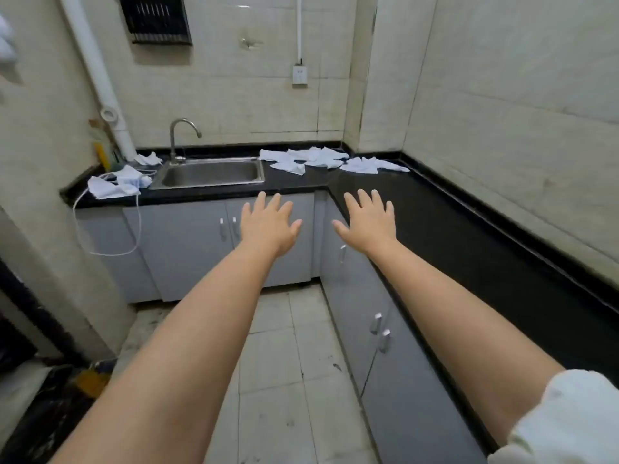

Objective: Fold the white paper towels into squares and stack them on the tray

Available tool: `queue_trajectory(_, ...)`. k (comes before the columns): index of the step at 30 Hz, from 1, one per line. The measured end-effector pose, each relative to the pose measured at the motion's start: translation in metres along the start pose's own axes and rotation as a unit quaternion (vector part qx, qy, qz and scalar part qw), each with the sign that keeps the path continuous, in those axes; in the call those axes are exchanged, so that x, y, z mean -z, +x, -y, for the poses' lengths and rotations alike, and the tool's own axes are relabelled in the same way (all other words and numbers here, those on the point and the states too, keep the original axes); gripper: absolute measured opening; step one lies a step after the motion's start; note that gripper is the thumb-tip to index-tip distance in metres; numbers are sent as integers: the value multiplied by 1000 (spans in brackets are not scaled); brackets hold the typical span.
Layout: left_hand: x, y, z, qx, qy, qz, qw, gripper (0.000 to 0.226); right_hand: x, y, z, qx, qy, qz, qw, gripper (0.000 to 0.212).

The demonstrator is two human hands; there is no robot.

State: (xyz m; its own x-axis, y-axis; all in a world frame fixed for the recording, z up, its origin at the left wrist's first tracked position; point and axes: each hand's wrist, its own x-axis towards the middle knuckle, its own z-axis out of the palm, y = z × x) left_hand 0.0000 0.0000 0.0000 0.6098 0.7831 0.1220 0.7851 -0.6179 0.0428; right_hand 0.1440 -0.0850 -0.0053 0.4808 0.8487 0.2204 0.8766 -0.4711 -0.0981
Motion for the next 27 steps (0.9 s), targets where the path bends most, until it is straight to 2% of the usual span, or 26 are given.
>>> queue_trajectory(4,-20,107,28,30,-1,16,999,54,-29,107,6,-1,12,7,1000,62)
queue_trajectory(12,-38,322,78,26,6,23,999,53,-74,327,18,-4,35,22,999,61)
queue_trajectory(16,-68,422,93,25,12,32,999,53,-115,431,10,-5,36,39,999,62)
queue_trajectory(20,-108,527,107,33,2,54,998,53,-165,540,-9,-8,37,35,999,60)
queue_trajectory(27,-163,697,138,45,-1,122,992,53,-239,711,-25,-12,40,100,994,58)
